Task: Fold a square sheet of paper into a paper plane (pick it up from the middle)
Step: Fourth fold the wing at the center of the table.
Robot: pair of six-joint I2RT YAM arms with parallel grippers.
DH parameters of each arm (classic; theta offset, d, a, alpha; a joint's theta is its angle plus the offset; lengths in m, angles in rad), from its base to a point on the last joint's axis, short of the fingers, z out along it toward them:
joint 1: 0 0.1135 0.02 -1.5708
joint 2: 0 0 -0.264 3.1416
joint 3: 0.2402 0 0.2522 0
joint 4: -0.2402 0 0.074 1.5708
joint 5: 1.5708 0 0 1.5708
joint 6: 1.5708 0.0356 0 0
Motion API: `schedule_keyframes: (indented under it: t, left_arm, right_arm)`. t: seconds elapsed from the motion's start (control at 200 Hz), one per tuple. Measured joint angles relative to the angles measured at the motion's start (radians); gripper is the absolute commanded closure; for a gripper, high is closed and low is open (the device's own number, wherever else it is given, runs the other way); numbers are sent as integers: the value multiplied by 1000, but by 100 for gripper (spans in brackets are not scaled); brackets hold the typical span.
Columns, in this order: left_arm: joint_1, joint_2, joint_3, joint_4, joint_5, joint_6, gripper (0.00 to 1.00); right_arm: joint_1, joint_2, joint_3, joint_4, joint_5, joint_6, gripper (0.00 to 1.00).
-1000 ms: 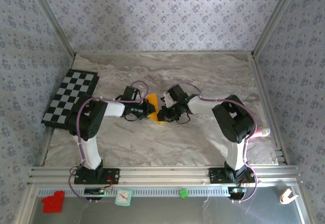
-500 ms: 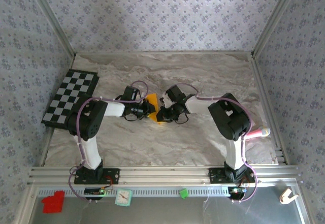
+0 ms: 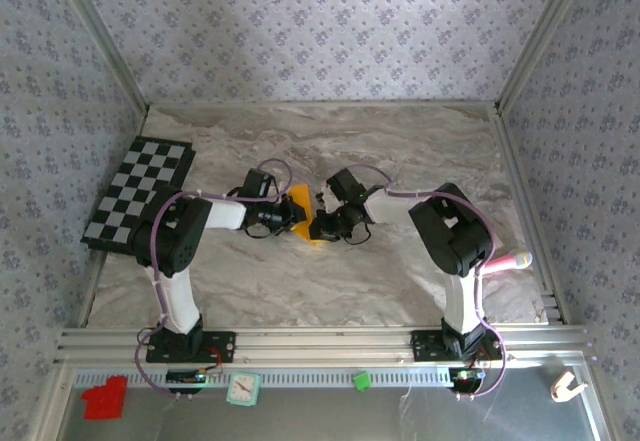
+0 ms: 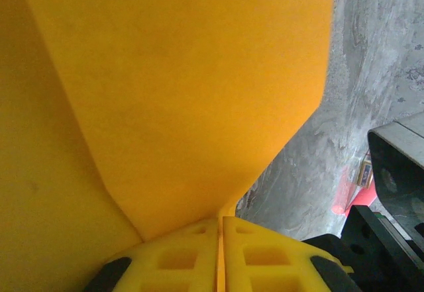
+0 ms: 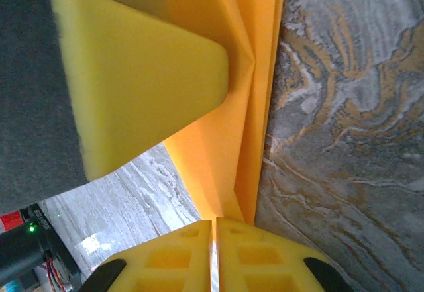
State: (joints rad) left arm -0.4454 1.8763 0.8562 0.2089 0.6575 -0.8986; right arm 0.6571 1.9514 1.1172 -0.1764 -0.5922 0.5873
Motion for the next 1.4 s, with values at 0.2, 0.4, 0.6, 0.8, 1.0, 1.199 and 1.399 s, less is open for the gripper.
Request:
schedule_keyframes:
  t: [0.2, 0.4, 0.6, 0.8, 1.0, 1.199, 1.399]
  left_arm:
    - [0, 0, 0, 0, 0, 0, 88]
    - [0, 0, 0, 0, 0, 0, 88]
    - [0, 0, 0, 0, 0, 0, 88]
    - [0, 0, 0, 0, 0, 0, 88]
    - [0, 0, 0, 0, 0, 0, 88]
    - [0, 0, 0, -1, 0, 0, 88]
    - [-1, 0, 0, -1, 0, -1, 88]
  right_arm:
    - [0, 0, 0, 1, -6, 1, 88]
    - [0, 0, -8, 16, -26, 8, 87]
    - [-5, -5, -18, 32, -33, 8, 87]
    - [-8, -6, -24, 43, -40, 11, 87]
    - [-6, -5, -24, 41, -44, 11, 87]
    - [0, 7, -24, 34, -43, 10, 87]
    - [0, 16, -5, 2, -37, 3, 87]
